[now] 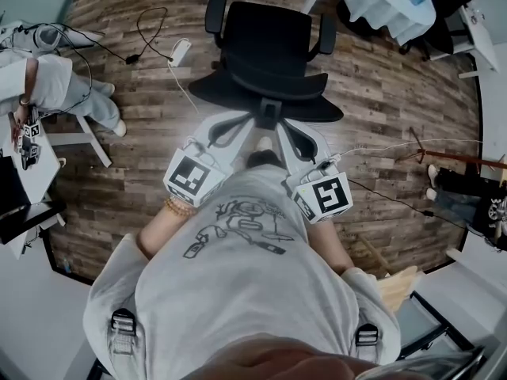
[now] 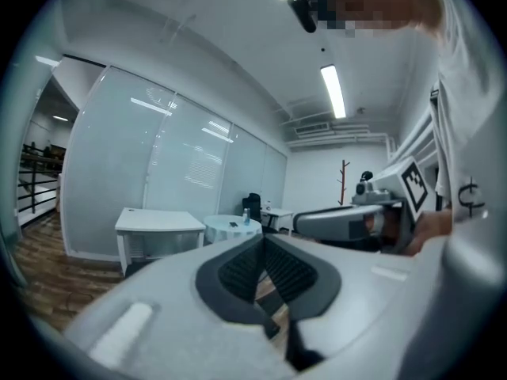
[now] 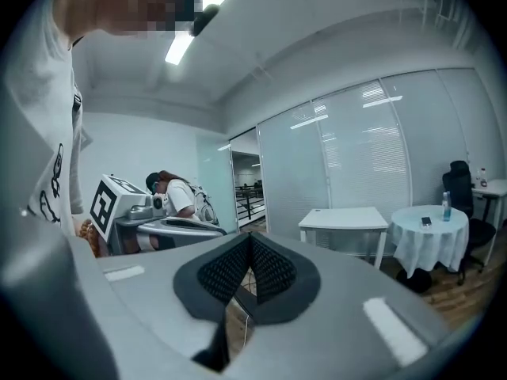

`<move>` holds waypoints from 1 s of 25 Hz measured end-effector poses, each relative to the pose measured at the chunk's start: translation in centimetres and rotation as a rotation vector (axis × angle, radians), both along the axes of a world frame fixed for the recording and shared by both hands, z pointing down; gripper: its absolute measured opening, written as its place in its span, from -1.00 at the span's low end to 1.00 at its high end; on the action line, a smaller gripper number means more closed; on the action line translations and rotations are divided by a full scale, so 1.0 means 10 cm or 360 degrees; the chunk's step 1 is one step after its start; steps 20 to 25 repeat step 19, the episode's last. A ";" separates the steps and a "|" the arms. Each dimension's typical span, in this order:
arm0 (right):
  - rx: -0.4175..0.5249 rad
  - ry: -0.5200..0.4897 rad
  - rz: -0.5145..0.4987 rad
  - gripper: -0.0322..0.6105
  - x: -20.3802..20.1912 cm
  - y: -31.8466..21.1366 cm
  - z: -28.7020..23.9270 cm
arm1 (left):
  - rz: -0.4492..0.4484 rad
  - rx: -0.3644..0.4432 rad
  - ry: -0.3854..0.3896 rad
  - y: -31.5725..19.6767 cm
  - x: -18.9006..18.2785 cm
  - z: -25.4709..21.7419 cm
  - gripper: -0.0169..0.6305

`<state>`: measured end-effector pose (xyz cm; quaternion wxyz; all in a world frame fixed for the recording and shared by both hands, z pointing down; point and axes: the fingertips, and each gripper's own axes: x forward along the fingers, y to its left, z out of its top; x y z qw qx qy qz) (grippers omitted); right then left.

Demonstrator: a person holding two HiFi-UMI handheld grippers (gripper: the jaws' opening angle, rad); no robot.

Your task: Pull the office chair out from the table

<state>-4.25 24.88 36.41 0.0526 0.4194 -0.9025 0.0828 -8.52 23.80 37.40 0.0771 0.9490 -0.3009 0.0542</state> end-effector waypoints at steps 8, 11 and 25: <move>0.0002 0.0036 0.0001 -0.88 -0.05 0.02 0.02 | 0.0020 0.0007 -0.0013 0.02 -0.03 -0.01 -0.94; 0.0001 0.0041 0.0007 -0.88 -0.05 0.02 0.02 | 0.0028 0.0007 -0.0012 0.03 -0.04 -0.01 -0.93; 0.0003 0.0049 0.0009 -0.88 -0.08 0.00 0.01 | 0.0033 0.0007 -0.0027 0.03 -0.06 0.00 -0.93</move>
